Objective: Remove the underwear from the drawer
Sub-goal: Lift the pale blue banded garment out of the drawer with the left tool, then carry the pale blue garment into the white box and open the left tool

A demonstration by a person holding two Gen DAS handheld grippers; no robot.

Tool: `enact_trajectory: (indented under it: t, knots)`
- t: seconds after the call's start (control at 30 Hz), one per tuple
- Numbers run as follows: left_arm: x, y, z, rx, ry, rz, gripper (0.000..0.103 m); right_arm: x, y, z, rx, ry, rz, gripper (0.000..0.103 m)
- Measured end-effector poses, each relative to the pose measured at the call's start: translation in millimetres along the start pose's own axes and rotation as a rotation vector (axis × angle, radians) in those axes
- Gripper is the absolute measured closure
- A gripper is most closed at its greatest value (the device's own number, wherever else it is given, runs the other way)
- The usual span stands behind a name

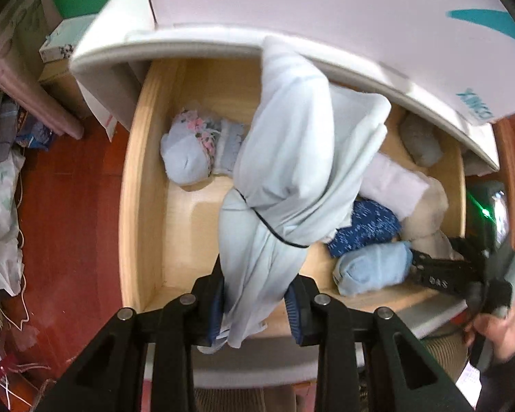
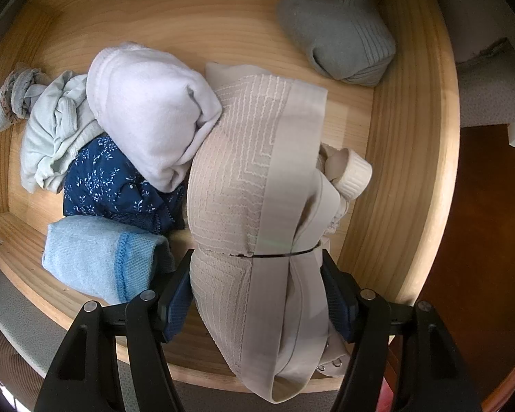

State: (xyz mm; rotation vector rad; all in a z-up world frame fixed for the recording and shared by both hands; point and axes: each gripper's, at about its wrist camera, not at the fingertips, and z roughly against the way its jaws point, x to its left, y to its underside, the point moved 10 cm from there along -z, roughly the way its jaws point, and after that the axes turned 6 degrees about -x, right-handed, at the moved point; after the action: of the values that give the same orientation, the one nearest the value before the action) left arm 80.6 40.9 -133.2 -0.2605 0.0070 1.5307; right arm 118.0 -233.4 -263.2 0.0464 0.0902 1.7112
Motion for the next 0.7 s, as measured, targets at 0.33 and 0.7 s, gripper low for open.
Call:
enact_trajectory:
  t: [0.33, 0.7]
  knots:
    - [-27, 7, 118, -0.123, 0.104, -0.088, 0.074, -2, 0, -1, -0.003, 0.000, -0.001, 0.040]
    - [-53, -97, 260, -0.451, 0.112, -0.130, 0.074, -5, 1, 0, -0.003, 0.003, -0.002, 0.040]
